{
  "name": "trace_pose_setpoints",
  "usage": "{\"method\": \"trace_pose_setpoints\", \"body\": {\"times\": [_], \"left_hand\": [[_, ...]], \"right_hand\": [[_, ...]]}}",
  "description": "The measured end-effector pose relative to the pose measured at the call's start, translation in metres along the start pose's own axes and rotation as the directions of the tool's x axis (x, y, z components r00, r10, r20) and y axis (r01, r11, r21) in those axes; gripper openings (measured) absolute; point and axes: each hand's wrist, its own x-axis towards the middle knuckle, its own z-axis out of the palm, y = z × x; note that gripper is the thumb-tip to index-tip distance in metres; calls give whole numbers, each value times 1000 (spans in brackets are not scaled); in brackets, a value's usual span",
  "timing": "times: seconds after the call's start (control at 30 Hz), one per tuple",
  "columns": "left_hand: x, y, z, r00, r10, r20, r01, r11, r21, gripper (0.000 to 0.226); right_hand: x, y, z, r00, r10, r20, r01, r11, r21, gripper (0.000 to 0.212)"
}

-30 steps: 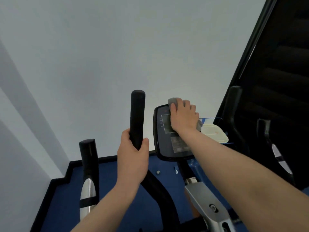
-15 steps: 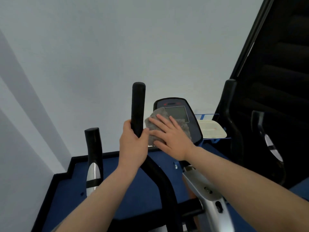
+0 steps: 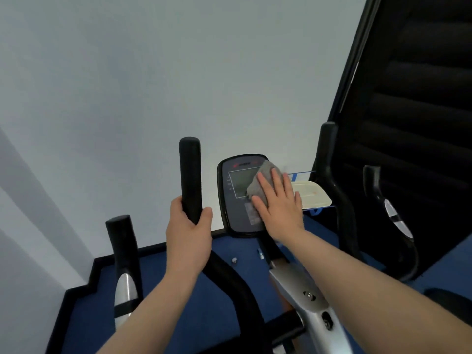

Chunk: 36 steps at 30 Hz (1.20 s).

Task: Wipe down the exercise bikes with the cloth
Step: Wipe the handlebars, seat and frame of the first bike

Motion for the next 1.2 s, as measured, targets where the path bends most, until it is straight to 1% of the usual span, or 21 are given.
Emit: {"method": "trace_pose_setpoints", "body": {"times": [0.13, 0.2, 0.27, 0.33, 0.4, 0.47, 0.53, 0.6, 0.67, 0.7, 0.77, 0.83, 0.9, 0.97, 1.0, 1.03, 1.07, 1.1, 1.13, 1.17, 1.2], "left_hand": [[0, -4, 1, 1000, 2, -1, -2, 999, -40, 24], [1, -6, 2, 1000, 14, -8, -14, 999, -38, 25], [1, -8, 2, 1000, 27, -9, -27, 999, -46, 27], [1, -10, 3, 1000, 29, -1, -29, 998, -49, 29], [1, -10, 2, 1000, 26, 0, -26, 998, -59, 29], [1, -9, 3, 1000, 31, -3, -31, 997, -63, 28], [1, -8, 3, 999, 35, -9, -35, 998, -60, 27], [2, -5, 2, 1000, 30, -5, -31, 998, -56, 26], [2, -3, 1, 1000, 22, 6, -22, 998, -54, 25], [2, -1, 1, 1000, 18, 9, -18, 998, -53, 24], [2, 1, 1, 1000, 10, 10, -10, 999, -47, 23], [1, 3, 1, 1000, 4, 4, -4, 1000, -21, 21], [0, 5, 1, 1000, 4, 1, -4, 1000, 4, 18], [-1, 8, 0, 1000, 11, 5, -11, 999, 34, 14], [-2, 10, 0, 1000, 16, 12, -17, 998, 63, 12], [-3, 12, -1, 999, 24, 23, -26, 995, 94, 11], [-6, 14, -4, 999, 28, 41, -33, 993, 116, 14], [-11, 15, -8, 997, 32, 70, -42, 990, 135, 20], [-19, 14, -13, 994, 45, 103, -60, 986, 155, 30], [-28, 12, -21, 989, 72, 130, -97, 975, 198, 37], [-39, 9, -29, 982, 112, 152, -149, 954, 262, 40]], "right_hand": [[32, -19, 0, 975, 203, -89, -201, 979, 34, 57], [49, -27, 0, 957, 257, -134, -252, 966, 53, 55], [67, -33, -1, 951, 267, -155, -261, 964, 57, 52], [82, -38, -4, 967, 186, -174, -183, 983, 32, 48], [91, -43, -6, 985, -20, -174, 16, 1000, -24, 44], [90, -51, -6, 960, -252, -122, 247, 967, -59, 43], [78, -58, -3, 916, -395, -74, 393, 919, -33, 44], [60, -60, 3, 870, -490, -63, 490, 872, -8, 44], [39, -54, 9, 834, -549, -61, 551, 834, 25, 42], [29, -50, 11, 825, -562, -53, 564, 824, 43, 40], [13, -43, 9, 833, -553, -12, 550, 827, 115, 40], [2, -43, 2, 846, -530, 55, 509, 835, 211, 39], [-9, -48, -8, 876, -472, 101, 418, 846, 331, 37], [-17, -61, -23, 945, -307, 115, 219, 852, 475, 37], [-22, -70, -33, 969, -203, 143, 87, 816, 571, 36], [-26, -78, -41, 973, -119, 198, -52, 724, 688, 34], [-33, -86, -48, 957, -65, 281, -192, 584, 789, 32], [-42, -93, -53, 921, -33, 387, -334, 440, 833, 32], [-52, -99, -55, 876, -28, 481, -446, 335, 830, 32], [-64, -105, -55, 842, -37, 538, -504, 298, 810, 35], [-77, -110, -53, 835, -36, 550, -511, 322, 797, 38]]}}
